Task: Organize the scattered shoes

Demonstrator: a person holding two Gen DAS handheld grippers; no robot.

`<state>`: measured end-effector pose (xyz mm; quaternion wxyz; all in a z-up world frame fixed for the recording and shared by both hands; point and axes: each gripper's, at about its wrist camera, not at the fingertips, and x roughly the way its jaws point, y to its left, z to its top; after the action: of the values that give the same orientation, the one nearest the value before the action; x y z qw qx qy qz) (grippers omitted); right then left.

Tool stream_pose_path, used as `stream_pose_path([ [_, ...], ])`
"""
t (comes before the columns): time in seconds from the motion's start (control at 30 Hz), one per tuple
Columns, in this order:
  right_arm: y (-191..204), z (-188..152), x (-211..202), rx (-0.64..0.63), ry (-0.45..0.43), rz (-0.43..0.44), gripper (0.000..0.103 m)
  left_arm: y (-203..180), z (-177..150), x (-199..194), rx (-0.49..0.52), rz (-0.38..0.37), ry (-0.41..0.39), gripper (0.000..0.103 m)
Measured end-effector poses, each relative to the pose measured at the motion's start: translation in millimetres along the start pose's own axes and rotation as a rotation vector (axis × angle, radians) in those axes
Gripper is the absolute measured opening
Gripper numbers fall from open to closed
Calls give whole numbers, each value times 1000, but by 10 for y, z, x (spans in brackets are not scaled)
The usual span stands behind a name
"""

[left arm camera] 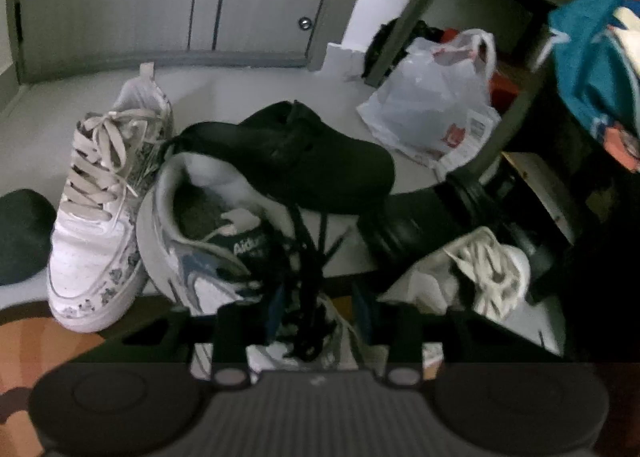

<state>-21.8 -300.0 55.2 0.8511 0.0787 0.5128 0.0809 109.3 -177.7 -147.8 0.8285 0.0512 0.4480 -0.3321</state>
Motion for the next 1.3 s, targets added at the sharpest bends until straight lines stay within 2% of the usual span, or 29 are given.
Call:
stream_pose_path([
  [0.13,21,-1,-20,-6,-4,10,87,57,77,-66,-4,21,-28,49],
  [0.2,36,-3,-34,-11,-8,15,87,43,112,-45,3,32,-32,59],
  [0.37,41,-2,-35,-13,-9,13,87,-63,141,108,18,14,-21,59],
  [0.57,55,3,-42,-15,-12,14,87,-106,89,265,47,40,-10,58],
  [0.67,49,2,-42,-12,-10,16,87,-143,79,307,85,58,-14,52],
  [0.73,49,6,-46,-9,-9,19,87,-121,81,327,103,84,-11,40],
  [0.77,50,8,-48,-9,-9,20,87,-109,82,337,111,98,-10,23],
  [0.8,51,10,-49,-10,-9,21,87,-67,98,346,108,104,-4,18],
  [1.0,51,7,-38,-9,-6,18,87,115,173,253,50,33,25,13],
  [1.23,62,-10,-29,-20,-8,15,87,357,283,130,-100,-32,10,13],
  [1.3,61,-16,-27,-22,-7,13,87,499,359,129,-192,-89,23,13],
])
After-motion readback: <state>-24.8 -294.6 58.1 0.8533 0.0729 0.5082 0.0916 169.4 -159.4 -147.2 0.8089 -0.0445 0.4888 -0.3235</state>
